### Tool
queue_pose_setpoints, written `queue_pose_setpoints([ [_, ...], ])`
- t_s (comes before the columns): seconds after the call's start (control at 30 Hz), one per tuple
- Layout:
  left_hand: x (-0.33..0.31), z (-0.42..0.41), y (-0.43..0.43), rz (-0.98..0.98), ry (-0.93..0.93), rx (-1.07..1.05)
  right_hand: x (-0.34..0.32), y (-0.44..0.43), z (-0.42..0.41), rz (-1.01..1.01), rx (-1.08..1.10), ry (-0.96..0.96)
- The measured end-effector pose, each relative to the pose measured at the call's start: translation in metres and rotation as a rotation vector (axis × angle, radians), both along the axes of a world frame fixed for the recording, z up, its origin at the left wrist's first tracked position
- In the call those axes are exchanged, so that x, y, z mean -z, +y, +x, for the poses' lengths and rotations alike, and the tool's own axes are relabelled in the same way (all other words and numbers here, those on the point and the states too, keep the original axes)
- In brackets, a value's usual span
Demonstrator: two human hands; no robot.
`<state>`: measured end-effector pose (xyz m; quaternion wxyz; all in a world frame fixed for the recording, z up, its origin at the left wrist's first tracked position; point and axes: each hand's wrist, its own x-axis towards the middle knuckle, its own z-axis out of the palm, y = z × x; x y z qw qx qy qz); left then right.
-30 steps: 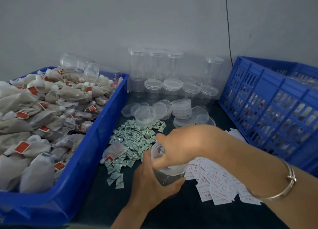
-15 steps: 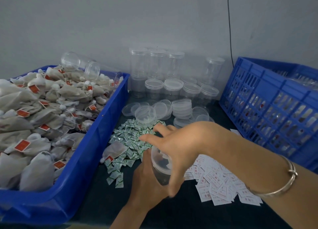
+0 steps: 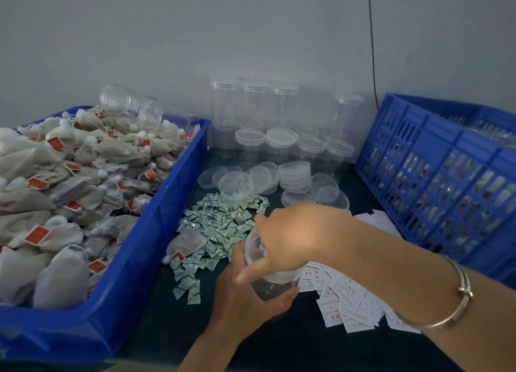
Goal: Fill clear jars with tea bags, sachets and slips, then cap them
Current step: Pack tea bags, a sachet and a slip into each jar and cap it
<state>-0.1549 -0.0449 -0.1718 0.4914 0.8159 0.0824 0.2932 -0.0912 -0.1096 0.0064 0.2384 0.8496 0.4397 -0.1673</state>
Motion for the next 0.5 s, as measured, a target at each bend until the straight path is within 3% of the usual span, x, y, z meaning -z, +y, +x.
queue_pose_setpoints([
  [0.07, -0.001, -0.001, -0.001, -0.019, 0.001, -0.022, 0.003, -0.004, 0.003, 0.048, -0.066, 0.019],
  [0.27, 0.002, -0.001, 0.002, -0.033, 0.021, -0.033, -0.005, -0.018, 0.022, 0.032, -0.058, 0.310],
  [0.37, 0.003, 0.000, 0.001, -0.027, -0.009, -0.009, 0.001, -0.015, 0.018, 0.063, 0.017, 0.203],
  [0.5, 0.003, 0.000, -0.001, -0.049, -0.023, -0.010, 0.009, -0.012, 0.018, 0.091, -0.087, 0.116],
])
